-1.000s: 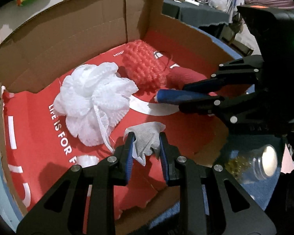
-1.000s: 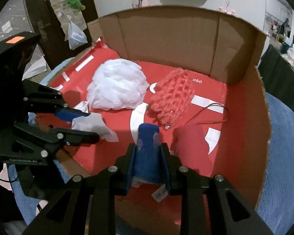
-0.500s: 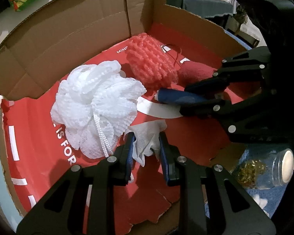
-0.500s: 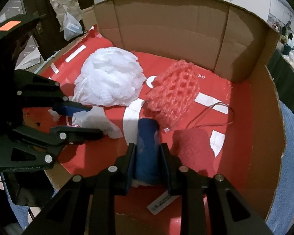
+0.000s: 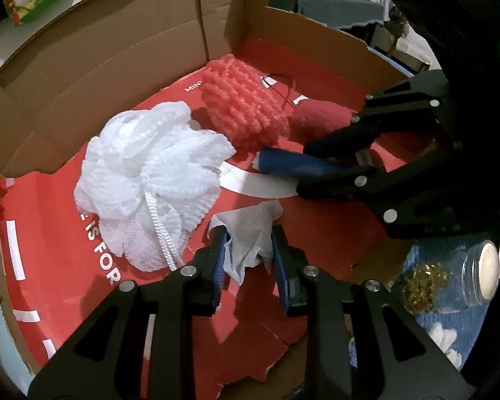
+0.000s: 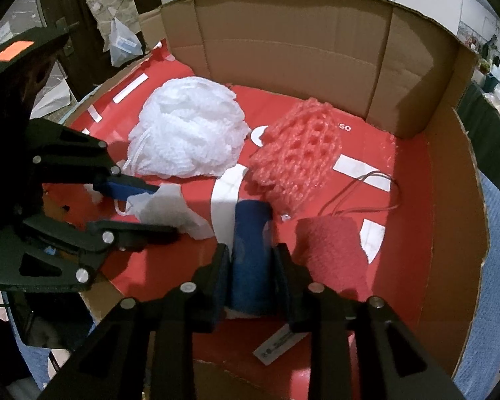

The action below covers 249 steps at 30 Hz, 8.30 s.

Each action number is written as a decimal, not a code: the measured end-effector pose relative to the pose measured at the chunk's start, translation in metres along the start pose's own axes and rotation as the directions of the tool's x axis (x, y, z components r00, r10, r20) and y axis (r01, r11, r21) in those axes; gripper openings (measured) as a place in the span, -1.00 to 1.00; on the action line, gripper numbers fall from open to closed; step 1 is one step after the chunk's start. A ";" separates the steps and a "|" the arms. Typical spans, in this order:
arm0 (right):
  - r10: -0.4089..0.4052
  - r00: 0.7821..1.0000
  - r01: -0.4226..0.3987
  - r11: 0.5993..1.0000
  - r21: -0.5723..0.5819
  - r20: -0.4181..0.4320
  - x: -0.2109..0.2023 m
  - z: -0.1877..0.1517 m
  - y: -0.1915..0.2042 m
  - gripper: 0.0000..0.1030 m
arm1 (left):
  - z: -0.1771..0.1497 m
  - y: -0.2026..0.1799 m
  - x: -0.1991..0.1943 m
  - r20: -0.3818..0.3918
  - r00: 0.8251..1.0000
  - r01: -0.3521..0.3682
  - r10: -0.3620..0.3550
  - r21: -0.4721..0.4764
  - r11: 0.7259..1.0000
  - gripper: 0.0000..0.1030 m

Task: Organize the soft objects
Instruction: 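Lower both tools into the box and open them to release the items, then withdraw both tools from the box back toward the remaining items, then grasp the black pompom with the left tool while the right tool grasps the white crocheted rope, then carry the black pompom and crocheted rope together into the box, then open both tools to release the pompom and rope in the box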

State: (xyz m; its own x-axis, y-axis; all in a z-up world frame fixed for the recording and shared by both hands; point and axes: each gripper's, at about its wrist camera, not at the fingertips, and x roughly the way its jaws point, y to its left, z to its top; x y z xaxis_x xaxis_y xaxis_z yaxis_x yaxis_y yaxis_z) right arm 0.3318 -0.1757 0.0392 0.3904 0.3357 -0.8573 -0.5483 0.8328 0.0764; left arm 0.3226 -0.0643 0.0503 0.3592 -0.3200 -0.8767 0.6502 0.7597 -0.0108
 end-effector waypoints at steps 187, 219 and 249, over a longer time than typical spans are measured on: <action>-0.213 0.919 0.136 0.961 0.239 0.333 -0.102 -0.159 0.031 -0.45 | -0.179 0.001 -0.098 0.156 0.975 -0.101 0.156 -0.312 0.945 -0.50; -0.018 0.927 -0.030 0.992 0.123 0.374 -0.111 -0.077 0.013 -0.45 | -0.087 0.008 -0.109 0.230 0.973 0.022 0.020 -0.180 0.983 -0.50; 0.024 0.981 -0.030 0.999 0.033 0.190 -0.026 0.005 0.014 -0.45 | -0.025 0.035 -0.017 -0.012 1.000 -0.006 0.003 -0.215 0.977 -0.50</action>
State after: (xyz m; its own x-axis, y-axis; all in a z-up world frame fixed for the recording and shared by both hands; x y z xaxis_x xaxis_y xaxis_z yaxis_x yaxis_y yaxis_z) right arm 0.3175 -0.1701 0.0649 0.5109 0.4330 -0.7426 -0.5356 0.8360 0.1190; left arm 0.3222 -0.0179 0.0525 0.3529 -0.3107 -0.8826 0.4888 0.8655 -0.1092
